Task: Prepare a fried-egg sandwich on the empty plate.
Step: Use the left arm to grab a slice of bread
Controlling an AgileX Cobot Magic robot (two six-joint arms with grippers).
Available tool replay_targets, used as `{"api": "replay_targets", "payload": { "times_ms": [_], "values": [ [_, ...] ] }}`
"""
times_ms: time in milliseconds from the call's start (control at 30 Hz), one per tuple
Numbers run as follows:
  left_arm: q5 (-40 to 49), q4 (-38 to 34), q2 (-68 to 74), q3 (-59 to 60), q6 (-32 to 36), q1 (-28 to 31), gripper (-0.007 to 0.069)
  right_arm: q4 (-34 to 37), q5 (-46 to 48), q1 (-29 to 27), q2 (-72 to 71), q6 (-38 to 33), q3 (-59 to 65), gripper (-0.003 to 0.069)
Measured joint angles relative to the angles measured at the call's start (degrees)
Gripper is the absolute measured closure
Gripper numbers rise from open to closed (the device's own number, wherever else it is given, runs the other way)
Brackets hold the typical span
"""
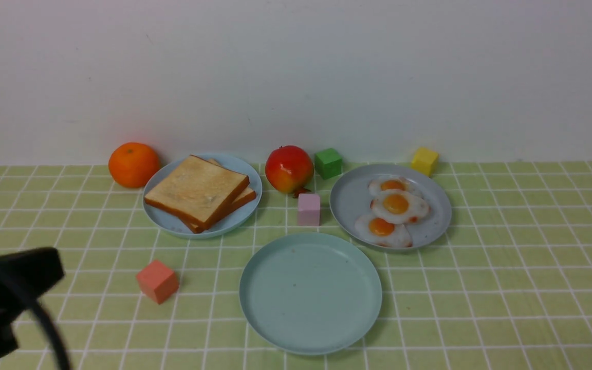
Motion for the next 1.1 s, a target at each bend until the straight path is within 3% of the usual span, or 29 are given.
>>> {"api": "replay_targets", "payload": {
  "times_ms": [100,333,533,733,767,800,833,933,1100],
  "values": [
    [3.2,0.1,6.2,-1.6,-0.3,-1.3,0.0638,0.6,-1.8,0.0,0.0,0.3,0.3,0.0418],
    [4.7,0.5,13.1,-2.2,1.2,-5.8,0.0638,19.4,-12.3,0.0,0.0,9.2,0.6,0.0418],
    [5.3,1.6,14.0,-3.0,1.4,-10.9,0.0638,29.2,-16.8,0.0,0.0,10.4,0.2,0.0418],
    [5.8,3.8,20.7,-8.3,0.5,-11.2,0.0638,26.7,1.7,0.0,5.0,3.9,-12.0,0.0471],
    [6.0,5.3,24.1,-10.6,0.4,-11.2,0.0638,24.1,10.2,0.0,9.9,-0.5,-18.2,0.0520],
    [6.0,5.5,24.5,-10.8,0.4,-11.2,0.0638,23.9,11.3,0.0,10.5,-1.3,-19.0,0.0520],
    [6.1,7.1,27.7,-13.2,0.4,-11.2,0.0638,22.0,19.7,0.0,14.8,-5.5,-25.2,0.0568],
    [6.1,10.0,33.2,-17.3,0.4,-11.2,0.0638,20.3,31.4,0.2,23.7,-11.4,-34.4,0.0644],
    [6.1,16.2,45.9,-27.3,-0.3,-11.2,0.0638,19.7,38.1,5.7,36.1,-15.1,-46.9,0.0666]
  ]
}}
